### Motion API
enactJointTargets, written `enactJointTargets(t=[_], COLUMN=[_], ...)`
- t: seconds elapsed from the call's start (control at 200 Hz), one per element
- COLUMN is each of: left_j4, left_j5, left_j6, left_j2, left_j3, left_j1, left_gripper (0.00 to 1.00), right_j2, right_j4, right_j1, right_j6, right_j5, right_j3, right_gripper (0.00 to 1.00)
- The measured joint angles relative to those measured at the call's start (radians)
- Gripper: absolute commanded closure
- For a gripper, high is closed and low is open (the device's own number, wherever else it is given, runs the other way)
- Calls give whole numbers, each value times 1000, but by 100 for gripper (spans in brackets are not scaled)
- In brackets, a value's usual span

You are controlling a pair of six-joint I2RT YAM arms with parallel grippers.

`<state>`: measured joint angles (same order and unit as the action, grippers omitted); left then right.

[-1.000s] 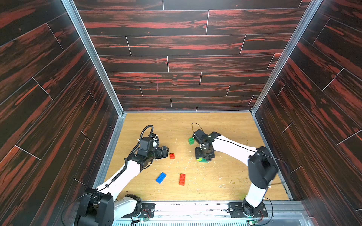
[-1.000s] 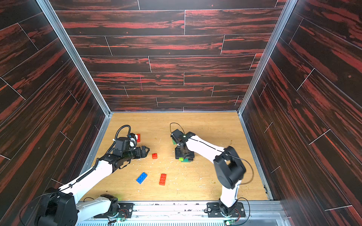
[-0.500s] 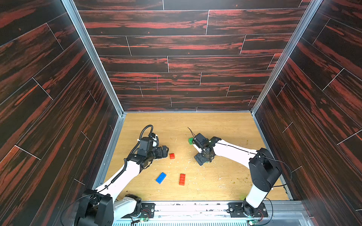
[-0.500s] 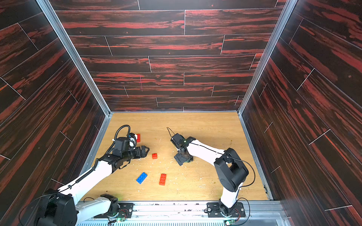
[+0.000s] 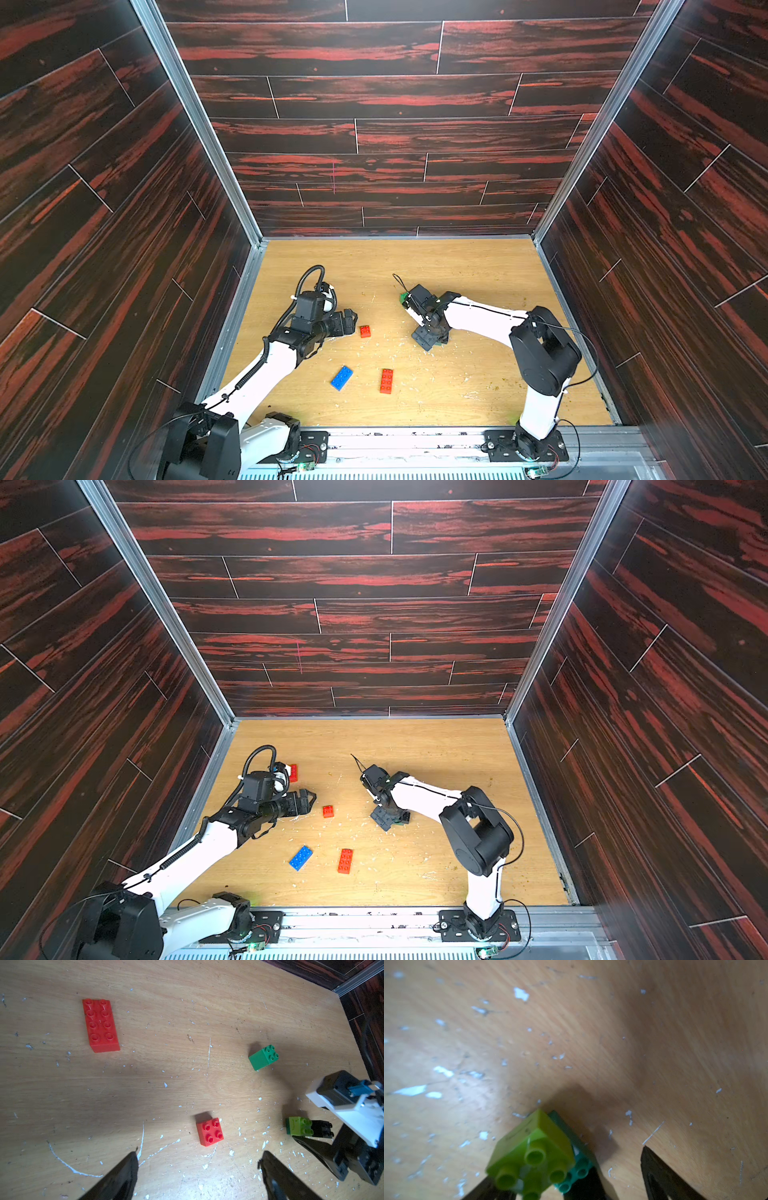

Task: Assemble a carrot with lego
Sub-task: Adjust the lego brick at the center of the board.

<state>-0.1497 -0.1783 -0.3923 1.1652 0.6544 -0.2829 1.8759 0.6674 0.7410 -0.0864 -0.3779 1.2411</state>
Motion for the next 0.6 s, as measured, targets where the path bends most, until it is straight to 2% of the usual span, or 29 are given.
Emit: enactJointTargets(t=[0.366, 0.601], left_j4=[0, 0], left_j5=[4, 3], left_j6=[1, 3], left_j2=[0, 0], left_j3=[0, 0], left_j1=[0, 0], left_gripper=[7, 7], right_j2=[21, 29], right_j4=[-3, -1], right_j1=[-156, -205], right_j6=[40, 61], right_j5=[23, 38], right_j3=[11, 15], right_gripper=[10, 10])
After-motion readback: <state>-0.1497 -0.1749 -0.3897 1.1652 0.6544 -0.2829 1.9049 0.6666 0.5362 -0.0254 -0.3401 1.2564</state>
